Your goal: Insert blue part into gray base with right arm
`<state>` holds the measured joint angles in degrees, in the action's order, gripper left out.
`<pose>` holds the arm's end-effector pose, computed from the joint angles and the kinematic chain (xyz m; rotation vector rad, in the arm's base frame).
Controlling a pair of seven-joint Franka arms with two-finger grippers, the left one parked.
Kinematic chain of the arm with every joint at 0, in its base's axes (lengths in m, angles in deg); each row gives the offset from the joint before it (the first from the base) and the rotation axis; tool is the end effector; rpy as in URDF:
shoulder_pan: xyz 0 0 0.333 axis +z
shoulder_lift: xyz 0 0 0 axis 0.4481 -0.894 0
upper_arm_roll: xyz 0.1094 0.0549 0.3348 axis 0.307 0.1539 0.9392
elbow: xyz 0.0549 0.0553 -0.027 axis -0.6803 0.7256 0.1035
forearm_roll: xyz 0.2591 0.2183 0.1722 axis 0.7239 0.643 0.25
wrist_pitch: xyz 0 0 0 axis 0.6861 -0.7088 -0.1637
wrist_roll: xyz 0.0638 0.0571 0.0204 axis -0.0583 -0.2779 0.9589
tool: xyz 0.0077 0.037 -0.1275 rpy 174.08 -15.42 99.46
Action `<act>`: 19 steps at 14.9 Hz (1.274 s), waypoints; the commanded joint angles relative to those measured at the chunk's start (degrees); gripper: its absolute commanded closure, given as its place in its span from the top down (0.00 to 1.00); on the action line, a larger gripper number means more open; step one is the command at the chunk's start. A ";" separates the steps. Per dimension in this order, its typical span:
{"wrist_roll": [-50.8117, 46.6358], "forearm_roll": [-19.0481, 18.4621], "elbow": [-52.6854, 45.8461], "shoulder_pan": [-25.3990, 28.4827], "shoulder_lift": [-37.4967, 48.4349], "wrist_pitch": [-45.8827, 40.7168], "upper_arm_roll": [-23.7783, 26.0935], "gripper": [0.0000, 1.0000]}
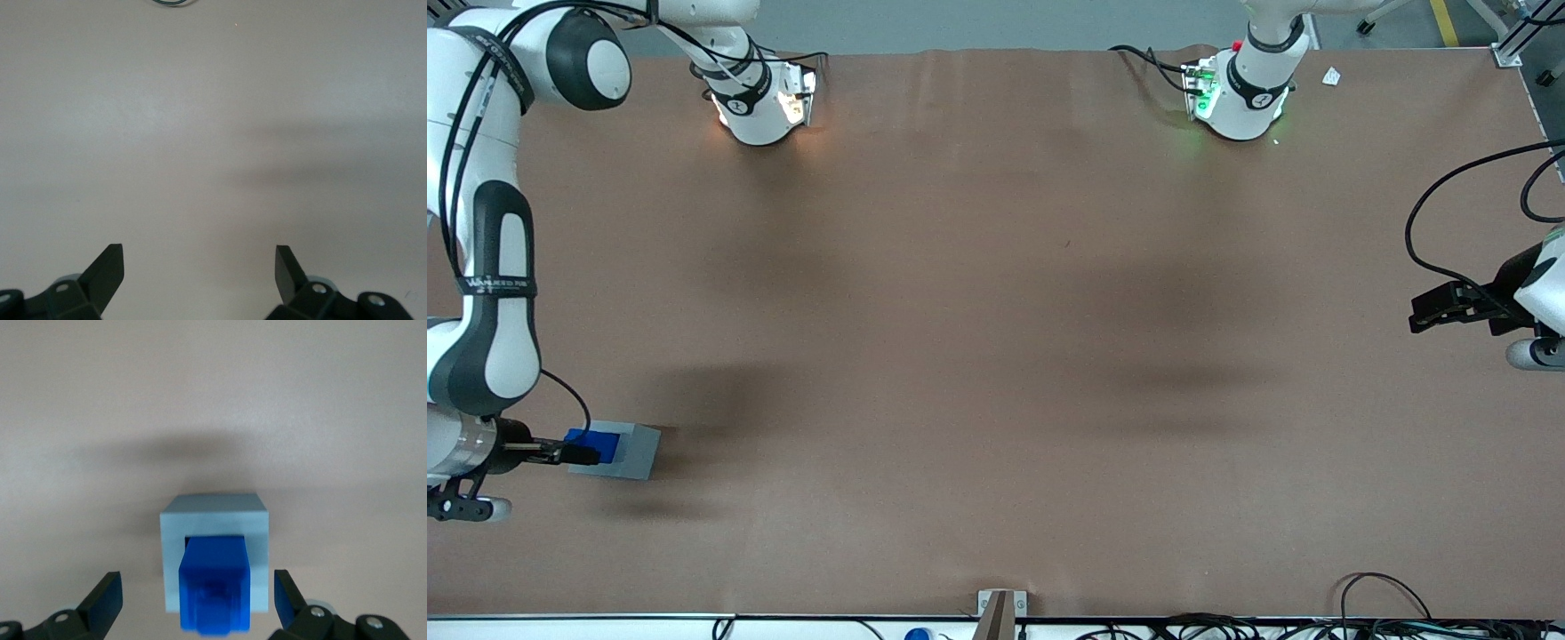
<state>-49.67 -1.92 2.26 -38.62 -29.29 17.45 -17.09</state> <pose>0.7715 -0.1567 0.3322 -3.0994 0.1665 0.0317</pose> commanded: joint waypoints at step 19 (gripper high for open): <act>-4.10 0.17 29.90 5.14 49.27 -18.05 0.96 1.00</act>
<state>-52.11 -1.69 18.53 -34.33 9.82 -4.77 -16.18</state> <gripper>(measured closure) 0.000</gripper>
